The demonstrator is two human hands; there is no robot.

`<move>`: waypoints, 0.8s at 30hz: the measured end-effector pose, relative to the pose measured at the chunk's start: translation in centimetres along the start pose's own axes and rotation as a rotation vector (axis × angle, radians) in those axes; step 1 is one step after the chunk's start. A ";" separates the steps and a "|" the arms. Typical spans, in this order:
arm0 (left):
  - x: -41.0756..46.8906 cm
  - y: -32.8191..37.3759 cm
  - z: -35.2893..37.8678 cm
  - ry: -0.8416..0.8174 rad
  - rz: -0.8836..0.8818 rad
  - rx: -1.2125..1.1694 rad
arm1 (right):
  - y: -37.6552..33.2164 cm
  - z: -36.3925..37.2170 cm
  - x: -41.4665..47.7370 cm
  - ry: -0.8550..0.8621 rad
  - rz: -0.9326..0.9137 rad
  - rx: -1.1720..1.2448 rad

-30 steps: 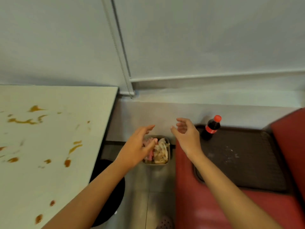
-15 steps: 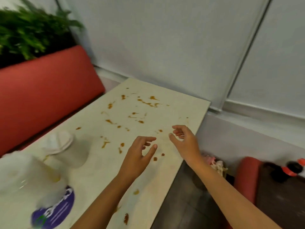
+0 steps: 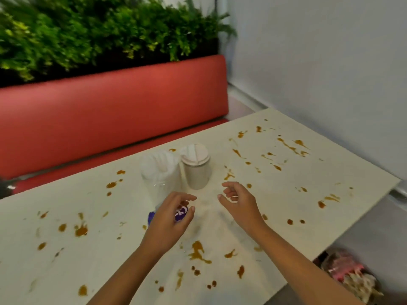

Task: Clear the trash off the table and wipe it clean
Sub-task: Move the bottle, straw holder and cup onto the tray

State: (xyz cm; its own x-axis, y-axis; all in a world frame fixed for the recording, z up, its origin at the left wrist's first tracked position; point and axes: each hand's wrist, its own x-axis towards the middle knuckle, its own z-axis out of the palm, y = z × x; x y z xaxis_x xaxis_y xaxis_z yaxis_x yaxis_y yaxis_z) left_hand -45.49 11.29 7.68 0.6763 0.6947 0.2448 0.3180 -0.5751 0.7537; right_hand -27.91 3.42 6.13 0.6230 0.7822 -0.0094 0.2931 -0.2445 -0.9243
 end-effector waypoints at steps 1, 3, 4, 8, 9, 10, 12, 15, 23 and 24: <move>-0.7 -0.5 -0.7 0.029 -0.019 -0.001 | -0.3 1.1 0.2 -0.031 -0.002 -0.009; -1.9 -1.5 -1.9 0.091 -0.074 -0.013 | -0.9 3.3 0.7 -0.114 0.010 -0.046; -2.5 -2.0 -2.4 0.123 -0.111 -0.027 | -1.1 4.2 0.9 -0.169 0.027 -0.067; -3.5 -3.6 -4.0 0.238 -0.225 -0.069 | -1.5 7.5 1.7 -0.347 0.076 -0.109; -3.3 -4.0 -4.3 0.258 -0.248 -0.073 | -1.6 8.1 1.9 -0.373 0.078 -0.100; -3.0 -4.3 -4.5 0.268 -0.279 -0.078 | -1.7 8.7 2.0 -0.394 0.079 -0.084; -2.0 -5.0 -4.8 0.256 -0.357 -0.093 | -1.8 9.7 2.6 -0.411 0.074 -0.057; 0.2 -5.5 -4.6 0.190 -0.451 -0.126 | -1.7 10.7 3.5 -0.390 0.057 -0.067; 4.5 -6.1 -3.8 0.082 -0.408 -0.230 | -1.8 12.3 4.9 -0.301 0.048 -0.058; 4.8 -6.0 -3.9 0.084 -0.386 -0.243 | -1.9 12.3 5.1 -0.300 0.052 -0.049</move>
State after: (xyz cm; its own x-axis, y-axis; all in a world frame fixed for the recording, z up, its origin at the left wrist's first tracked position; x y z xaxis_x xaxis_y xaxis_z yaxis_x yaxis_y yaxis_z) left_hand -46.75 19.72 6.66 0.4797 0.8765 -0.0404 0.3643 -0.1571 0.9179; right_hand -34.21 14.92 3.14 0.3983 0.9005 -0.1747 0.3055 -0.3098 -0.9004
